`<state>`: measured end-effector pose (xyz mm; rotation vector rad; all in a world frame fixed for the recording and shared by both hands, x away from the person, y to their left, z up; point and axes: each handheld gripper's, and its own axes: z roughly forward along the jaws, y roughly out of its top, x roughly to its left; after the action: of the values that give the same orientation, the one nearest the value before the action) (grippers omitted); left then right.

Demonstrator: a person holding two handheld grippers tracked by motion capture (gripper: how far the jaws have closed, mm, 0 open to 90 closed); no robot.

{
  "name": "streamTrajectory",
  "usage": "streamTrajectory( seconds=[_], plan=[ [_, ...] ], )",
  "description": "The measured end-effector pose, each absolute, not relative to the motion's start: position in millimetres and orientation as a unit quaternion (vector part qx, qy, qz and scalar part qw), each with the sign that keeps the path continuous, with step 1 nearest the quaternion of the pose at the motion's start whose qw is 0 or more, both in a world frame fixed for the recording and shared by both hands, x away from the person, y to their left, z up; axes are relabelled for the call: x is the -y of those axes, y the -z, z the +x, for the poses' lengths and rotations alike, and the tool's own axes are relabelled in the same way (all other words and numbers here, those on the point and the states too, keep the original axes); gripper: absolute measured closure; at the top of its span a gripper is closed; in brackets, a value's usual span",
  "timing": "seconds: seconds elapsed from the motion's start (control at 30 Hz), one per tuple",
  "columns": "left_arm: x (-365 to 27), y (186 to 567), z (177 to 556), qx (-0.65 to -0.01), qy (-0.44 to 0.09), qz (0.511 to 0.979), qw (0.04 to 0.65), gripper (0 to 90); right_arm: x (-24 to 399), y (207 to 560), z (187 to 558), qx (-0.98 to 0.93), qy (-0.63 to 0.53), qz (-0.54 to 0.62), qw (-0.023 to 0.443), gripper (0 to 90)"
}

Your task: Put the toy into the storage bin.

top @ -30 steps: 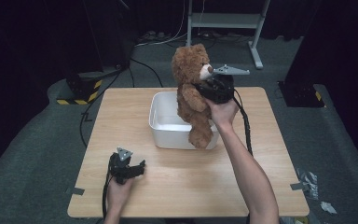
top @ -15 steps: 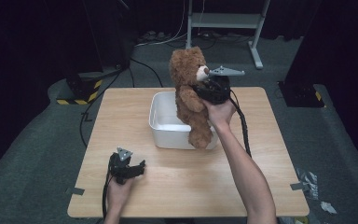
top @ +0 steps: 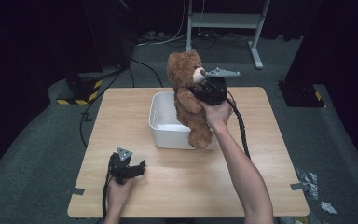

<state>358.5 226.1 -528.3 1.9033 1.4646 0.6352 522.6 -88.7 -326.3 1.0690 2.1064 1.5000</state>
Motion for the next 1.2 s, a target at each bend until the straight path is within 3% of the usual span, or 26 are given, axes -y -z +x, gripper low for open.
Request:
streamTrajectory(
  seconds=[1.2],
  plan=[
    [-226.1,528.3,358.6,-0.558,-0.242,0.725,0.323,18.7,80.5,338.0,528.7,-0.752,-0.512,0.383,0.161,71.6]
  ],
)
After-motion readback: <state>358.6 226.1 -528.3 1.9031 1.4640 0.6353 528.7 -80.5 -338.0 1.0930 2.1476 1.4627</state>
